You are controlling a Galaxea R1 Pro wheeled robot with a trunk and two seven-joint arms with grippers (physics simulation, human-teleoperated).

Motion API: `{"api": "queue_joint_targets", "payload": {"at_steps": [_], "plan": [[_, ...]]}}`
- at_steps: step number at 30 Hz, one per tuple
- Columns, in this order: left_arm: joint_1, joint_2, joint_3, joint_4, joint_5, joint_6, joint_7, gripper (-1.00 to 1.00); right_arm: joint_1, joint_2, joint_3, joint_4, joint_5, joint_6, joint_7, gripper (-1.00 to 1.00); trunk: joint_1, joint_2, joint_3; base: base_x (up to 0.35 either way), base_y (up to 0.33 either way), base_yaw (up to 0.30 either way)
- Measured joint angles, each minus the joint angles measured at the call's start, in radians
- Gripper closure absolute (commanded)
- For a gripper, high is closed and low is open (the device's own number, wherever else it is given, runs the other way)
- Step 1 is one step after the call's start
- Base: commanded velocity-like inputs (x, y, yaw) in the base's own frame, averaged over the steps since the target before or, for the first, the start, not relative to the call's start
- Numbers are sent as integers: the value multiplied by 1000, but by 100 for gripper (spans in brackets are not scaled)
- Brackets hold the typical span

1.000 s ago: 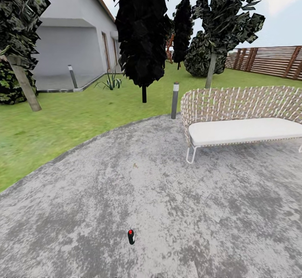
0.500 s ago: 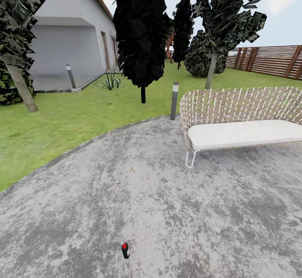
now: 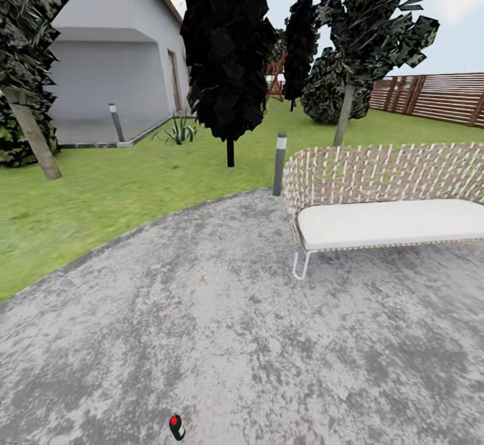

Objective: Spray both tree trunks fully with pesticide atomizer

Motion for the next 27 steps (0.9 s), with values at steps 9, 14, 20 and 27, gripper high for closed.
{"api": "queue_joint_targets", "payload": {"at_steps": [9,14,20,27], "plan": [[0,0,0,0,0,0,0,-100,0,0,0,0,0,0,-1,-100,0,0,0,159,-295,268],[0,1,1,0,1,0,0,-100,0,0,-1,0,0,0,0,-100,0,0,0,156,-265,119],[0,1,1,0,2,0,0,-100,0,0,-1,0,0,0,0,-100,0,0,0,153,-232,15],[0,0,0,0,2,0,1,-100,0,0,0,0,-1,0,-1,-100,0,0,0,135,-252,90]]}}
